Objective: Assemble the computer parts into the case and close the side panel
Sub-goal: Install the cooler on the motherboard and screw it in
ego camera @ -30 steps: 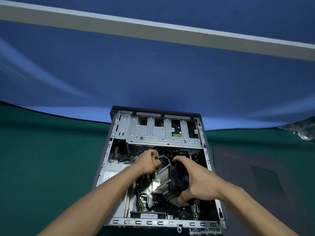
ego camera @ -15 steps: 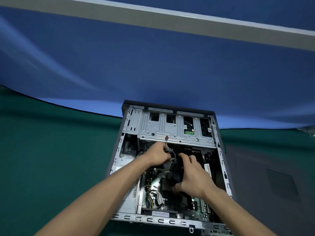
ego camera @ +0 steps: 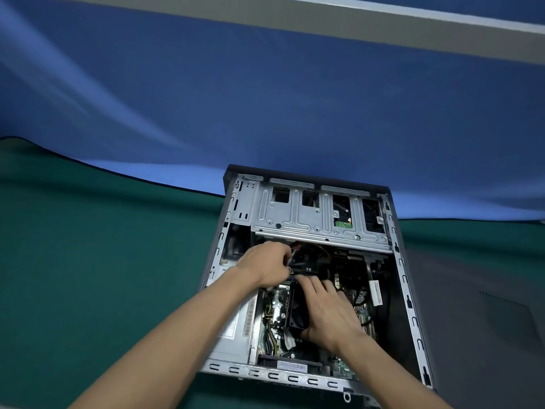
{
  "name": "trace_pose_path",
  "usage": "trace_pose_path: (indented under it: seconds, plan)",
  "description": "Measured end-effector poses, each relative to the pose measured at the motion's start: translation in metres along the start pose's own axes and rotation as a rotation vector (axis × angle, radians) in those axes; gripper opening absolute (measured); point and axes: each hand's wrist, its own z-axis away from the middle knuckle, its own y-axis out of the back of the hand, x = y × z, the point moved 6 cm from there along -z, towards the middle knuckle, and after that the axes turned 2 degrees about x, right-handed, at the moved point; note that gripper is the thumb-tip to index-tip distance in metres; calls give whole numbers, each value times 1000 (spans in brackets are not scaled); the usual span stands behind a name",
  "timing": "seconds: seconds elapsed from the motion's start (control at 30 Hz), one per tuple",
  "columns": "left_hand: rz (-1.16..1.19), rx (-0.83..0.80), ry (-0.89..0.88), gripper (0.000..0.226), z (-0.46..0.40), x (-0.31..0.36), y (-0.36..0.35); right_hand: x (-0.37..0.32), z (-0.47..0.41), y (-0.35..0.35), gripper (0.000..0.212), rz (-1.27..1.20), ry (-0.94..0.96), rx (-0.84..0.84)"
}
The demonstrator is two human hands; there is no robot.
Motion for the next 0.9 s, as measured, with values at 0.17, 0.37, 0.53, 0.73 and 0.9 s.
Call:
trace_pose_path:
  seconds: [0.17,0.37,0.53,0.73,0.9]
  plan:
    - [4,63,41,4,-2,-1,0,-3,-4,-12,98,33,23,-16]
    - [-47,119,38,11,-6,-1,-1,-3,-4,-15,97,6,23,-37]
    - [-265,314,-127,23,1,12,4,4,-4,-9,95,-181,17,-87]
    - [-614,451,-451,9,17,42,-2,9,-3,-7,77,-286,-24,-32]
    - [-144,173,-129,12,3,13,-7,14,0,-8,53,-418,-89,58]
